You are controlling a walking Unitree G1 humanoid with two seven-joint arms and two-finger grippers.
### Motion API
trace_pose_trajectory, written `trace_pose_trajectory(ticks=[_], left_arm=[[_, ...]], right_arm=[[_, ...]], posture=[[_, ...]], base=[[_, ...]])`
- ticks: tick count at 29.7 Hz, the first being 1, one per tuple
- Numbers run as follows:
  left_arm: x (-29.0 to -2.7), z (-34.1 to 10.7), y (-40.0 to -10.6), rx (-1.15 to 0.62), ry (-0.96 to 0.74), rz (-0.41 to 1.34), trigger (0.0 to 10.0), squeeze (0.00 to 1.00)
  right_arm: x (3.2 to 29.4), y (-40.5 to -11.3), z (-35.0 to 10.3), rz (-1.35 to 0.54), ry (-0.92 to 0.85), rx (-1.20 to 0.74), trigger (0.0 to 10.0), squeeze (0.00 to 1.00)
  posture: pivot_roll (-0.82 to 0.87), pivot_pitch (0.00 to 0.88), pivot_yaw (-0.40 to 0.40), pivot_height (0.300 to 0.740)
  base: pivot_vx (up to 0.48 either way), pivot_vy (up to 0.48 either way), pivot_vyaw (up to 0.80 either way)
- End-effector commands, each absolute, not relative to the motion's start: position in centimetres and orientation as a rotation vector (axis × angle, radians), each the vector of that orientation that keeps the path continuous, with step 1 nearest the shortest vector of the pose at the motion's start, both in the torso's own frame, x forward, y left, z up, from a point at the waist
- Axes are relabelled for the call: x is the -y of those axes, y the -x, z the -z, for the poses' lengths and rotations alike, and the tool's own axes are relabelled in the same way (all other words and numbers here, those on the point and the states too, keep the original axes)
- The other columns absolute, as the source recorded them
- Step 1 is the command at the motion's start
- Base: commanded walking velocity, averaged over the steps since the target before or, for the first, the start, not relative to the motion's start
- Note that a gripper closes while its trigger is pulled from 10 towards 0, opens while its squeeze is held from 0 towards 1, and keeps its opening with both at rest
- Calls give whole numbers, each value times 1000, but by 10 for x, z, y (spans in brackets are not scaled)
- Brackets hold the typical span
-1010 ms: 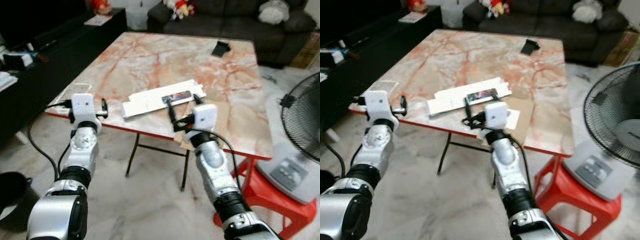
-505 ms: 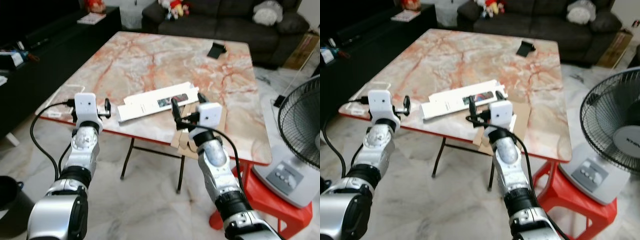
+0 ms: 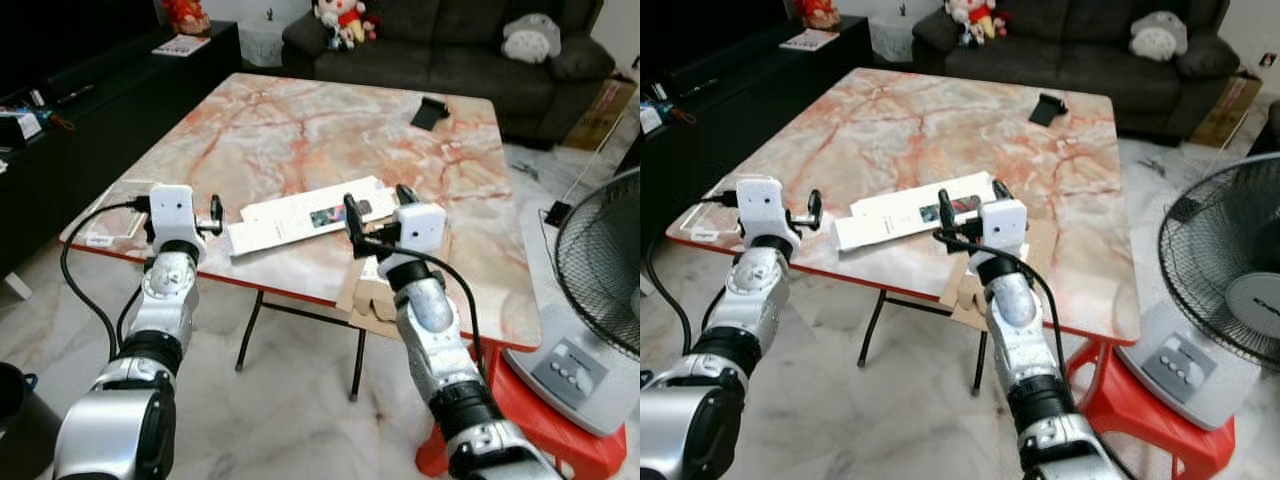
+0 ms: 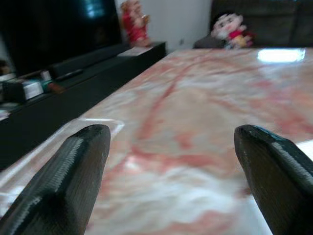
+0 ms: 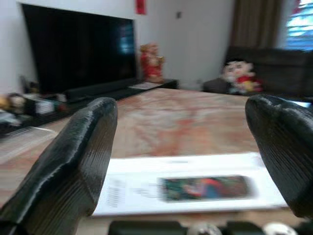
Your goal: Picking trash to rubbish bin
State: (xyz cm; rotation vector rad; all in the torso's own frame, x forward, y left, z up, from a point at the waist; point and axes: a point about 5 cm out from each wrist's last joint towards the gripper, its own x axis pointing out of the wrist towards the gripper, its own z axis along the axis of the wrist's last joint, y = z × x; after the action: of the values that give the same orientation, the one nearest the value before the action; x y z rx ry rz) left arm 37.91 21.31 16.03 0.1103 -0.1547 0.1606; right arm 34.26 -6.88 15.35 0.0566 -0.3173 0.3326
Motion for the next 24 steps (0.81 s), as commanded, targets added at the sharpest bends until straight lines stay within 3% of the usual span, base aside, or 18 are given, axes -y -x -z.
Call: trace_pose_trajectory(ticks=[1, 11, 24], left_arm=[[-205, -166, -382, 178, -101, -137, 10000, 0], [-205, -164, -381, 174, -103, -132, 10000, 0], [-212, -152, -377, 122, -86, -115, 10000, 0]], right_arm=[[77, -345, -154, -312, -44, 318, 10000, 0], [77, -344, -153, -312, -46, 316, 10000, 0], [76, -344, -152, -315, -47, 312, 10000, 0]], posture=[[-78, 62, -10, 740], [-78, 66, -9, 740], [-78, 66, -9, 740]], base=[[349, 0, 0], [339, 0, 0], [0, 0, 0]])
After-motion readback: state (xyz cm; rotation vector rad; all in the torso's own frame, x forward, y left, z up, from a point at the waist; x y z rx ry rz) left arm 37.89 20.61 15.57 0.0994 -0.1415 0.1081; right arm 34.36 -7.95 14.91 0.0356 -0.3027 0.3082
